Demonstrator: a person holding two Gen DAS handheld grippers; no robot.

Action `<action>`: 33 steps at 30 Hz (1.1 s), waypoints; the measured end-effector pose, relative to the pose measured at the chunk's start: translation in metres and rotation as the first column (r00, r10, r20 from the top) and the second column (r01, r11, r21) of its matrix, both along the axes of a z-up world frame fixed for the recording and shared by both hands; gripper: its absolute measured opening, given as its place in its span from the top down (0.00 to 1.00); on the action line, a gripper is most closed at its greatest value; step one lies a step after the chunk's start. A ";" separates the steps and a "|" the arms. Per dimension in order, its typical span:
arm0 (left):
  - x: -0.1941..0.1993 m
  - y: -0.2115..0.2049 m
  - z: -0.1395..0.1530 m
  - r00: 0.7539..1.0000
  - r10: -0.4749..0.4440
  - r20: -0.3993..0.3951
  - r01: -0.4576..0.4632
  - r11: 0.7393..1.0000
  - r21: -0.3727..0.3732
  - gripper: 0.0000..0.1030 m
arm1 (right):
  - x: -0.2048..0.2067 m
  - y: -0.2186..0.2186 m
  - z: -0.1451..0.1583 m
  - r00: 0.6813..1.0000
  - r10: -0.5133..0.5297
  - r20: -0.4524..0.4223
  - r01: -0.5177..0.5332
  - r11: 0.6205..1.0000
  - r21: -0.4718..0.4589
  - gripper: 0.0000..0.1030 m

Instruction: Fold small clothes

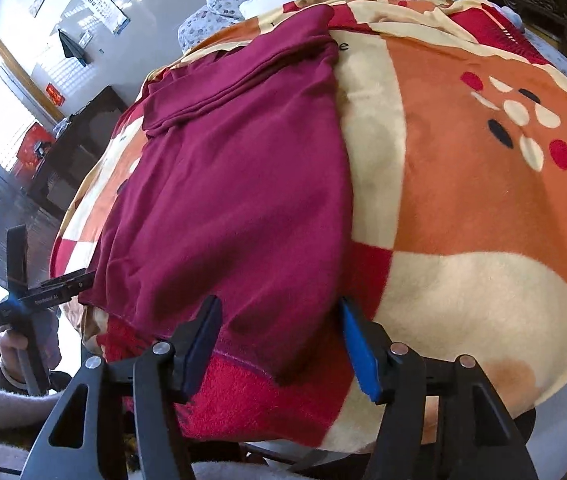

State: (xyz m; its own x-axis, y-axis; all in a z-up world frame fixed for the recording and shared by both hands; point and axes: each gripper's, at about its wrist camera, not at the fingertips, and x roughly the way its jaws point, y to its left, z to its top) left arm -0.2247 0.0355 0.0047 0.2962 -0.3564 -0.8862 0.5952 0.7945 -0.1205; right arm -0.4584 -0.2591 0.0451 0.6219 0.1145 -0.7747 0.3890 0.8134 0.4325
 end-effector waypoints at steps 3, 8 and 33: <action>0.003 0.001 0.000 1.000 0.006 -0.016 -0.006 1.000 -0.002 0.09 | 0.001 0.000 -0.001 1.000 0.005 0.005 -0.005 1.000 0.007 0.35; 0.000 -0.001 0.000 1.000 -0.005 -0.015 0.006 1.000 0.018 0.07 | 0.001 -0.005 -0.003 1.000 -0.002 0.016 0.002 1.000 0.028 0.35; -0.008 -0.004 -0.003 0.998 -0.036 0.046 0.036 0.999 0.014 0.12 | 0.008 0.007 -0.001 0.994 0.105 -0.027 -0.107 0.986 -0.125 0.46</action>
State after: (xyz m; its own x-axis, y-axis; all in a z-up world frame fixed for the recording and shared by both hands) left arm -0.2328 0.0320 0.0019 0.3243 -0.3562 -0.8763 0.6282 0.7737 -0.0820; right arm -0.4502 -0.2519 0.0440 0.5957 0.0797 -0.7992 0.3051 0.8980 0.3170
